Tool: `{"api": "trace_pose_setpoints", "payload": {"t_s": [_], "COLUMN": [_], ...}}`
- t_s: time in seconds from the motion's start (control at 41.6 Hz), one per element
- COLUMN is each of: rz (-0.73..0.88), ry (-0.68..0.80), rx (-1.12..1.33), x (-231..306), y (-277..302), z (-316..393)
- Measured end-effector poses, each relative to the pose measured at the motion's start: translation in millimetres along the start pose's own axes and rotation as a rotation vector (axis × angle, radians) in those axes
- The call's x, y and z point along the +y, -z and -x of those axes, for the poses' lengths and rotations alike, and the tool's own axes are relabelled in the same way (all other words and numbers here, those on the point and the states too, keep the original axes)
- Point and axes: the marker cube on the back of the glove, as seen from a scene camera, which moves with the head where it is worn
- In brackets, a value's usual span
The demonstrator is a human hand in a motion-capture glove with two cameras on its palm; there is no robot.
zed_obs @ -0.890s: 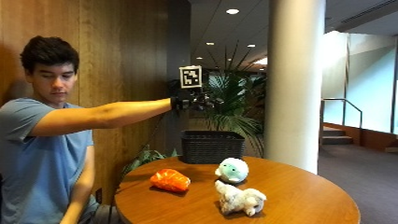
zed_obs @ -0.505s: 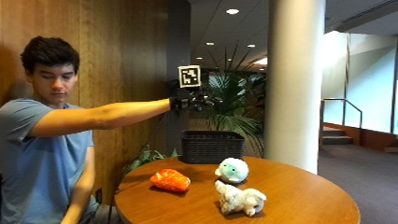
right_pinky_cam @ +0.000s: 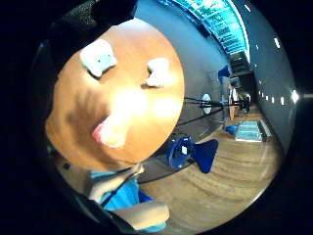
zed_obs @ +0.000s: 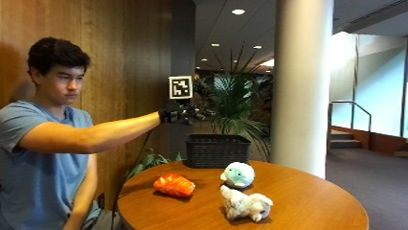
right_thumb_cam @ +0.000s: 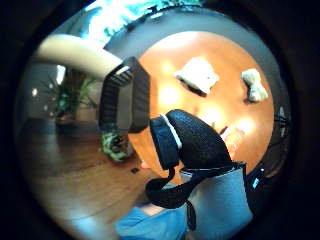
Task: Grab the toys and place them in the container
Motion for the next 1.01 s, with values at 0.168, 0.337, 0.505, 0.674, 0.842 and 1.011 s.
{"api": "trace_pose_setpoints", "payload": {"t_s": [0.168, 0.337, 0.505, 0.674, 0.842, 1.011], "rz": [0.018, 0.043, 0.067, 0.092, 0.143, 0.208], "ry": [0.062, 0.163, 0.059, 0.091, 0.018, 0.016], "rx": [-0.054, -0.063, -0.045, -0.067, -0.13, -0.19], "x": [32, 58, 75, 81, 81, 80], "y": [-28, -64, -112, -161, -192, -224], "z": [-5, -20, -28, -37, -32, -34]}}
